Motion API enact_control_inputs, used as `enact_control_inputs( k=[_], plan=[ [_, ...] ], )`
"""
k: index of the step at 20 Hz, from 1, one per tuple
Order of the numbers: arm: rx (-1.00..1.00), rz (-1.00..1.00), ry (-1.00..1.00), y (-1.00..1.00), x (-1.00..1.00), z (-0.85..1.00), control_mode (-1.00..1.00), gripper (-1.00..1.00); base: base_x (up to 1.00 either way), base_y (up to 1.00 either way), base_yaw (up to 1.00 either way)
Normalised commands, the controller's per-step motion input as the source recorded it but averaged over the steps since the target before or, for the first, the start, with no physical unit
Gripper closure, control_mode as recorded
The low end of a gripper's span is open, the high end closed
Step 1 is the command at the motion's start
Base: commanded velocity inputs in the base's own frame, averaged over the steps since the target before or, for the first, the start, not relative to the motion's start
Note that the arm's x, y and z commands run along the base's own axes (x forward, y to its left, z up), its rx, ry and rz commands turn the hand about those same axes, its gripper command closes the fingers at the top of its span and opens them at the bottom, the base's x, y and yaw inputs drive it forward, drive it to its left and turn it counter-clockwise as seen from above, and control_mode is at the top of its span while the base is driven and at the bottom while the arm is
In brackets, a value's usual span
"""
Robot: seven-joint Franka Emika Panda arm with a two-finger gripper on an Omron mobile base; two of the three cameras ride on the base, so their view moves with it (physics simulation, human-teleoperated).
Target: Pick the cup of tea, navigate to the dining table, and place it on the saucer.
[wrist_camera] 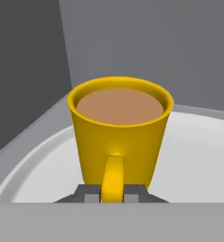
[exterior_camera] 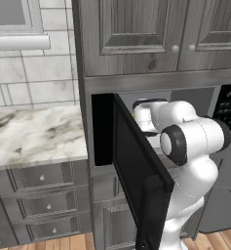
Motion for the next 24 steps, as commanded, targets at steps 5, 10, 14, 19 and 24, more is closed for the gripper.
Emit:
enact_control_inputs(
  k=[5, 10, 14, 19, 24],
  plan=[
    [0.00, 0.00, 0.00, 0.00, 0.01, 0.00, -1.00, 1.00, 0.00, 0.00, 0.00],
    [0.00, 0.00, 0.00, 0.00, 0.00, 0.00, -1.00, 1.00, 0.00, 0.00, 0.00],
    [0.00, 0.00, 0.00, 0.00, 0.00, 0.00, -1.00, 1.00, 0.00, 0.00, 0.00],
    [0.00, 0.00, 0.00, 0.00, -0.07, 0.00, -1.00, 1.00, 0.00, 0.00, 0.00],
    [0.00, 0.00, 0.00, 0.00, -0.30, 0.05, -1.00, 1.00, 0.00, 0.00, 0.00]
  ],
)
